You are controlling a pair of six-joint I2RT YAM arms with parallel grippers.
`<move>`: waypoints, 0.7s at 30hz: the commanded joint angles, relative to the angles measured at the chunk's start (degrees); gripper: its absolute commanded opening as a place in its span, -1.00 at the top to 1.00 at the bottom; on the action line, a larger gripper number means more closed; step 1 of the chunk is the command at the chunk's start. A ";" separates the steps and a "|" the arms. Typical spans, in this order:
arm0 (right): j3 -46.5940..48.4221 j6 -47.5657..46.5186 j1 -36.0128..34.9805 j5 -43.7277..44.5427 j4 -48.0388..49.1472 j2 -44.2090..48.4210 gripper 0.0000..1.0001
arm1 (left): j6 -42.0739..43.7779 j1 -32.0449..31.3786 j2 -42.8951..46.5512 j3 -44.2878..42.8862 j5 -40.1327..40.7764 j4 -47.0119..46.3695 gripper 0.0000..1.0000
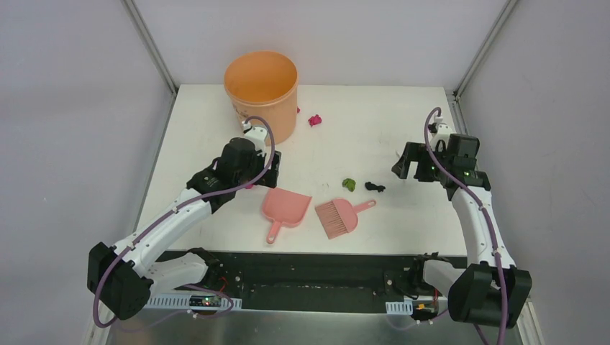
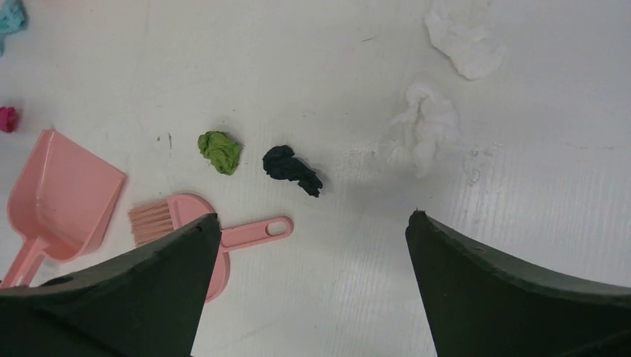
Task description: Sweep away the paper scraps from the table
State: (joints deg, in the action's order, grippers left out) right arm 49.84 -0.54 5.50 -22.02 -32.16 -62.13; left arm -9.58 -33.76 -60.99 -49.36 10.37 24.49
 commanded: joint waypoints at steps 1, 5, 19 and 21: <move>-0.86 -7.05 0.26 -8.93 2.05 3.36 -1.00 | 1.41 -0.08 3.00 -0.42 -0.06 -2.55 -0.98; -3.97 -18.77 0.22 -14.30 -0.40 3.63 -0.81 | 2.86 -0.08 4.07 1.93 -9.48 -6.18 -0.75; -2.38 -26.46 -5.91 -15.79 -5.62 -0.36 -0.55 | 0.97 -7.02 -17.70 -8.68 -32.57 -0.31 -0.03; -2.37 -26.47 -7.10 -15.33 -5.52 -0.59 -0.52 | 1.67 -11.83 -19.32 -10.88 -29.01 1.13 -0.03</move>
State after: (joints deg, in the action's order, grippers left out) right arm 46.04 -24.38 -0.12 -35.92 -37.54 -62.33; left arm -7.88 -38.61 -78.46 -54.63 -18.41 24.91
